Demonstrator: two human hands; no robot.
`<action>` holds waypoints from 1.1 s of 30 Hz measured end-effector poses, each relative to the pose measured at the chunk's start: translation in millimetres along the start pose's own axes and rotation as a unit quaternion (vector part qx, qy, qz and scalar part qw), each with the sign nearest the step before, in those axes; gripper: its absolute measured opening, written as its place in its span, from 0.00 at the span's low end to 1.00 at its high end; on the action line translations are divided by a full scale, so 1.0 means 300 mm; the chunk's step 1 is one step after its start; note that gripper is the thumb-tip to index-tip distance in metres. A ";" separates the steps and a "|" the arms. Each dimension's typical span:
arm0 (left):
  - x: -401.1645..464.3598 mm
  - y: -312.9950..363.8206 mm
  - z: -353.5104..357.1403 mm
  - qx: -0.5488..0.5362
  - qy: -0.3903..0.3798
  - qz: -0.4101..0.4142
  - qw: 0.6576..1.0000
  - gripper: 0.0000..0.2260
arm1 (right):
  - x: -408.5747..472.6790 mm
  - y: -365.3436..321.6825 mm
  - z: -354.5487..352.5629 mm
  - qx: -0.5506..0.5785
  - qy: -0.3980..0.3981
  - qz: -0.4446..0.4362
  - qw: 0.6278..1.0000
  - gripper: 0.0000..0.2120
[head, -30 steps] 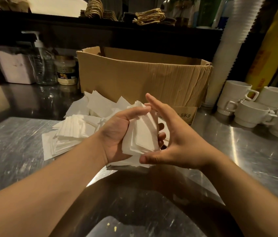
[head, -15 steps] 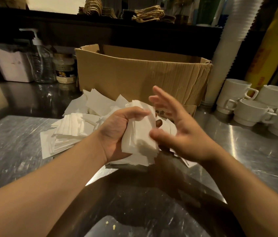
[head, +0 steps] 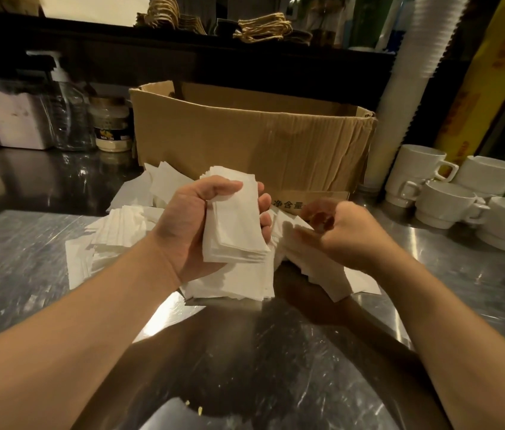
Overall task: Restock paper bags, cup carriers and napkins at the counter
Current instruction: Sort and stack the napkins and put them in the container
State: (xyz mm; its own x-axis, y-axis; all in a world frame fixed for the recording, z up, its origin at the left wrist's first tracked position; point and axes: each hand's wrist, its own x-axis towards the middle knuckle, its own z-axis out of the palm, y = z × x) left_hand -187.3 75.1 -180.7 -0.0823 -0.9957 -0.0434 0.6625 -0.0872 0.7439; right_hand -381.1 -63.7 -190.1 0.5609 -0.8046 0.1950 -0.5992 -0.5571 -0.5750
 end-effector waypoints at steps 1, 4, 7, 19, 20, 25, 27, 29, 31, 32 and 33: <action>0.001 0.001 -0.001 0.001 0.003 -0.001 1.000 0.27 | 0.003 0.004 0.004 -0.033 -0.017 -0.005 0.999 0.20; 0.000 0.001 0.002 0.003 0.006 -0.001 1.000 0.28 | 0.009 0.013 0.022 -0.079 -0.041 -0.029 0.996 0.27; 0.000 0.000 0.006 0.001 0.009 0.000 1.000 0.27 | 0.019 0.015 0.042 -0.091 -0.047 -0.048 0.994 0.30; 0.000 0.000 0.005 0.025 0.017 0.004 1.000 0.28 | 0.008 0.005 0.038 -0.057 0.029 -0.072 0.995 0.11; 0.000 0.001 0.004 0.026 0.017 0.004 1.000 0.29 | 0.008 0.005 0.038 -0.048 0.032 -0.068 0.996 0.11; 0.001 -0.001 0.002 0.032 0.025 0.005 0.999 0.34 | 0.005 0.000 0.041 -0.030 0.031 -0.043 0.998 0.12; 0.001 -0.001 0.002 0.031 0.025 0.006 0.999 0.36 | 0.004 -0.001 0.039 -0.029 0.033 -0.037 0.998 0.11; 0.000 0.000 0.002 0.032 0.025 0.007 0.999 0.36 | 0.003 -0.002 0.040 -0.031 0.035 -0.036 0.998 0.11; -0.002 0.001 0.001 0.032 0.024 0.006 0.999 0.35 | 0.002 -0.003 0.041 -0.031 0.036 -0.034 0.998 0.12; -0.003 0.001 0.001 0.031 0.024 0.006 0.999 0.35 | 0.001 -0.003 0.041 -0.034 0.037 -0.036 0.998 0.12; -0.003 0.001 0.001 0.030 0.023 0.005 0.999 0.34 | -0.002 -0.004 0.041 -0.042 0.038 -0.039 0.998 0.12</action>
State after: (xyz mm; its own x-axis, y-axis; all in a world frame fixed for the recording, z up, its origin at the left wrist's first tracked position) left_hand -187.3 76.1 -180.3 -0.0407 -0.9970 -0.0663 0.6177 -0.0772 0.7826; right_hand -373.6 -60.0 -199.2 0.5650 -0.7695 0.2979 -0.6033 -0.6315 -0.4870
